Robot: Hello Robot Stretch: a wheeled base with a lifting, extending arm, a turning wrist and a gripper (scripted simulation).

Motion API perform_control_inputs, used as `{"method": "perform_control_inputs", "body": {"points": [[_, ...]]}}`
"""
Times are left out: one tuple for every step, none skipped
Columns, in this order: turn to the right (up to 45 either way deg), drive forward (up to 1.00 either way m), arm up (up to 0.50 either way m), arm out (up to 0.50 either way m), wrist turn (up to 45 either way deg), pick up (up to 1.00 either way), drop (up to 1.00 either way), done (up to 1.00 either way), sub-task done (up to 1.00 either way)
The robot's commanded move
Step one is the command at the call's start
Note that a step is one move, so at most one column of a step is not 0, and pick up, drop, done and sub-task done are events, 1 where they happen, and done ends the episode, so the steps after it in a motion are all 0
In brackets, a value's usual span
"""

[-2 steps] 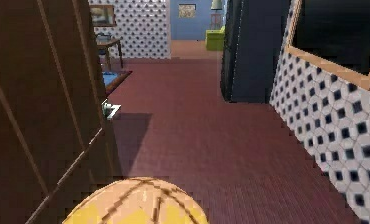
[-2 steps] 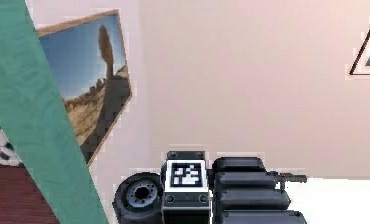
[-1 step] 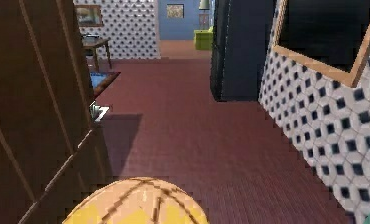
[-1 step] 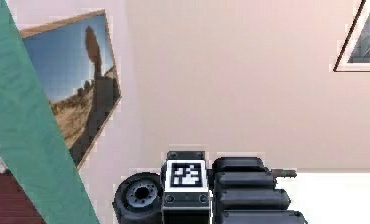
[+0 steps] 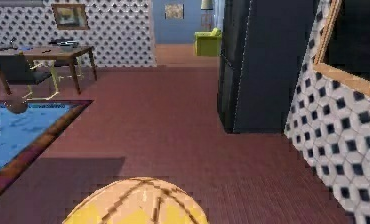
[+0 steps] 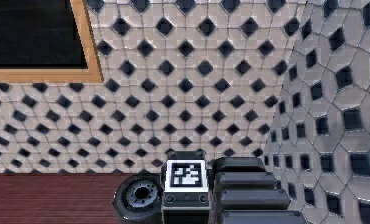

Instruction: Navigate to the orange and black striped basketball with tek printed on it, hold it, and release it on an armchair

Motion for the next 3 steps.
{"method": "perform_control_inputs", "body": {"points": [[0.0, 1.00, 0.00, 0.00, 0.0, 0.00, 0.00, 0.00, 0.00], [0.0, 1.00, 0.00, 0.00, 0.0, 0.00, 0.00, 0.00, 0.00], [0.0, 1.00, 0.00, 0.00, 0.0, 0.00, 0.00, 0.00, 0.00]]}}
